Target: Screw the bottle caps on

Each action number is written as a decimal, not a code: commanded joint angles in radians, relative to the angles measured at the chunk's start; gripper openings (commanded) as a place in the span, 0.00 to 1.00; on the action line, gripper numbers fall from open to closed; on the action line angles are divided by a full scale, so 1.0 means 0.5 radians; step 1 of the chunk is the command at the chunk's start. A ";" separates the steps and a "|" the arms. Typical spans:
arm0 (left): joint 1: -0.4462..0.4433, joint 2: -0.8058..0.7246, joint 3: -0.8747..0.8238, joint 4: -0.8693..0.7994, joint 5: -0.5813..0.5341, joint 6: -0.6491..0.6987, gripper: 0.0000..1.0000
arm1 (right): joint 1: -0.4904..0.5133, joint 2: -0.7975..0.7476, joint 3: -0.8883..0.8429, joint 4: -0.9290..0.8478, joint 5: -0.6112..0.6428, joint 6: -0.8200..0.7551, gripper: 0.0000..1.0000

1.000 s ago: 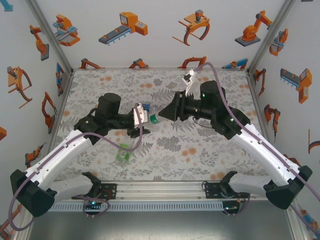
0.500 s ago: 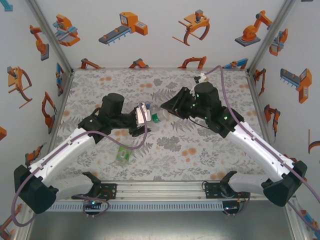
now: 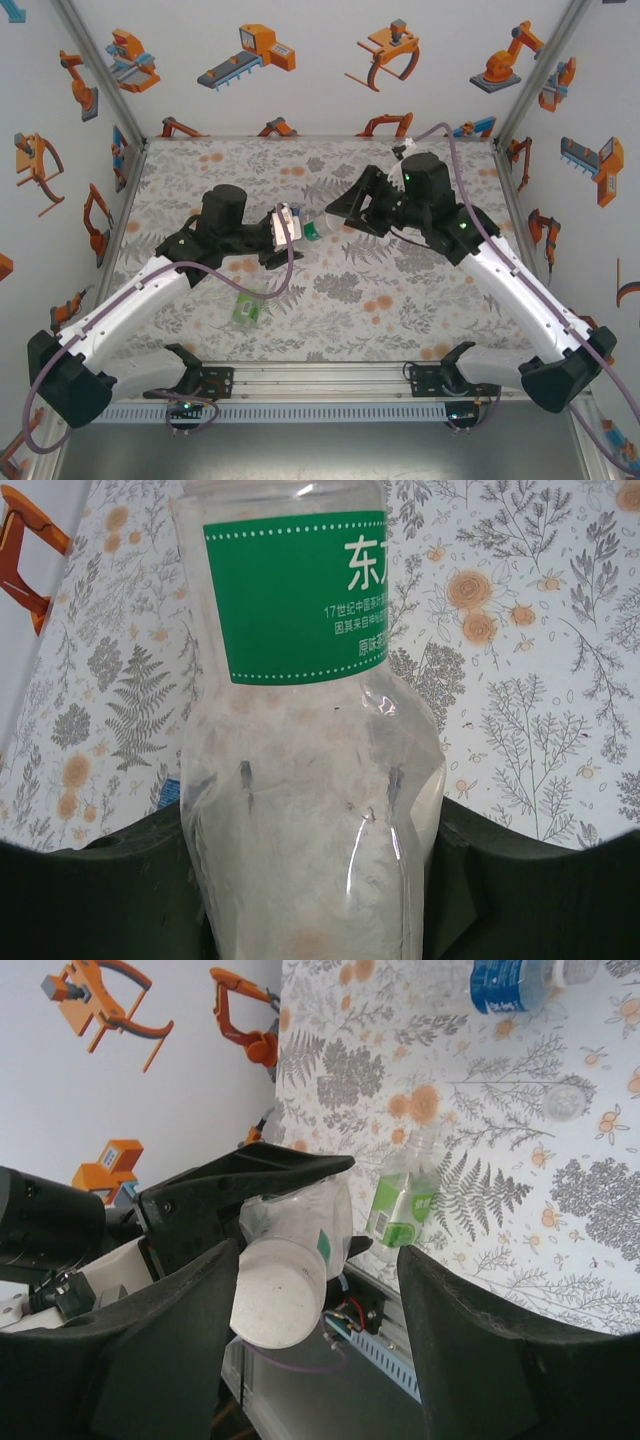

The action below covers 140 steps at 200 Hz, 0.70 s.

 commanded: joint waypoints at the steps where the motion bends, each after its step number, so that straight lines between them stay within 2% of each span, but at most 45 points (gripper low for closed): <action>1: -0.009 0.021 0.044 0.014 -0.011 -0.017 0.00 | -0.008 0.032 0.078 -0.046 -0.201 -0.048 0.60; 11: -0.009 0.028 0.053 -0.001 -0.016 -0.023 0.00 | -0.008 0.054 0.085 -0.052 -0.241 -0.045 0.60; 28: -0.008 0.058 0.047 0.016 -0.010 -0.031 0.00 | -0.008 0.099 0.098 -0.069 -0.301 -0.045 0.53; 84: -0.009 0.094 0.058 -0.005 -0.044 -0.086 0.00 | -0.008 0.217 0.113 -0.092 -0.402 -0.029 0.50; 106: -0.009 0.104 0.069 -0.021 -0.078 -0.086 0.00 | -0.008 0.237 0.110 -0.086 -0.424 -0.026 0.40; 127: -0.009 0.100 0.055 0.003 -0.077 -0.079 0.05 | -0.008 0.248 0.098 -0.080 -0.416 -0.030 0.34; 140: -0.010 0.096 0.053 0.002 -0.063 -0.072 0.14 | -0.008 0.252 0.092 -0.080 -0.401 -0.039 0.31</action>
